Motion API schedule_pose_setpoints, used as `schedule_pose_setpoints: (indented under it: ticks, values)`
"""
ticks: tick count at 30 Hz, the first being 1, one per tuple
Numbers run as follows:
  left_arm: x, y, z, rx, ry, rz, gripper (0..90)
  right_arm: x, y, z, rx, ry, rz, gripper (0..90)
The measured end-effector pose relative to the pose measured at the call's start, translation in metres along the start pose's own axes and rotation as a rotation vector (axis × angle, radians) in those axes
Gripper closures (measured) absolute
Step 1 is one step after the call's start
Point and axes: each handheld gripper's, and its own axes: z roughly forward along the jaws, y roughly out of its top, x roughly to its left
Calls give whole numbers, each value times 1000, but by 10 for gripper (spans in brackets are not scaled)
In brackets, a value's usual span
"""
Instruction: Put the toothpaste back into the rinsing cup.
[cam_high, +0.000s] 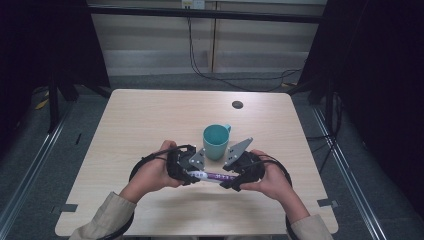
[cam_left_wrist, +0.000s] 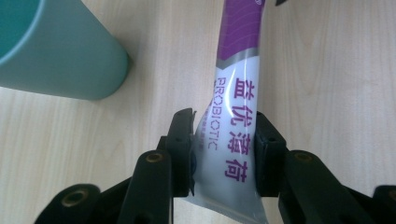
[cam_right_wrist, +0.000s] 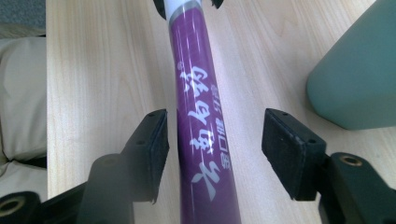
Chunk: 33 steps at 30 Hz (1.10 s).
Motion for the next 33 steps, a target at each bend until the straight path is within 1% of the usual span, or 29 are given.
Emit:
schedule_pose_setpoints:
  ticks: [1,2,3,5,6,8,9,12,14,15,16,18,19,21,22,24,25,27,28,30,31,33]
  values:
    - [0,0,0,-1,0,4,659,-1,1,-1,7,3,-7,447]
    - [0,0,0,0,0,2,659,-1,2,-1,18,5,-1,448]
    - [0,1,1,5,4,6,659,-1,3,-1,23,-1,-6,446]
    - [0,2,1,15,5,-1,659,-1,5,-1,28,8,2,450]
    - [0,3,1,23,5,6,658,0,7,-1,34,7,1,454]
    - [0,3,2,18,-2,-8,658,1,11,1,58,2,-7,478]
    - [0,4,1,17,-1,-2,658,1,12,1,62,5,-8,491]
    - [0,5,1,12,0,-10,657,0,13,4,71,18,-15,525]
    - [0,6,0,10,-2,-1,657,0,14,6,75,22,-10,540]
    - [-1,7,0,7,0,-8,656,1,15,7,82,29,-9,583]
    - [0,8,0,4,0,-3,656,1,15,8,91,38,-18,602]
    - [0,8,-1,-1,-5,-8,655,2,16,9,101,42,-3,610]
    - [0,8,-2,-6,-7,-15,656,2,16,10,99,46,-1,630]
    - [1,8,-3,-12,-12,-13,656,1,16,11,91,49,-11,632]
    - [1,8,-3,-18,-7,-10,656,2,17,11,89,54,-4,670]
    - [0,8,-3,-31,-9,-29,656,2,17,11,88,56,-5,665]
    - [0,8,-4,-30,-9,-25,656,1,17,11,85,60,-4,665]
    - [1,8,-4,-39,-13,-32,654,1,17,11,88,56,4,667]
    - [1,8,-5,-52,-13,-41,653,1,18,11,90,58,3,666]
    - [2,8,-7,-67,-9,-36,649,1,18,11,97,50,7,669]
    - [2,9,-8,-72,-7,-32,648,0,17,11,90,51,6,673]
    - [2,10,-10,-84,-11,-36,645,0,17,11,80,61,15,675]
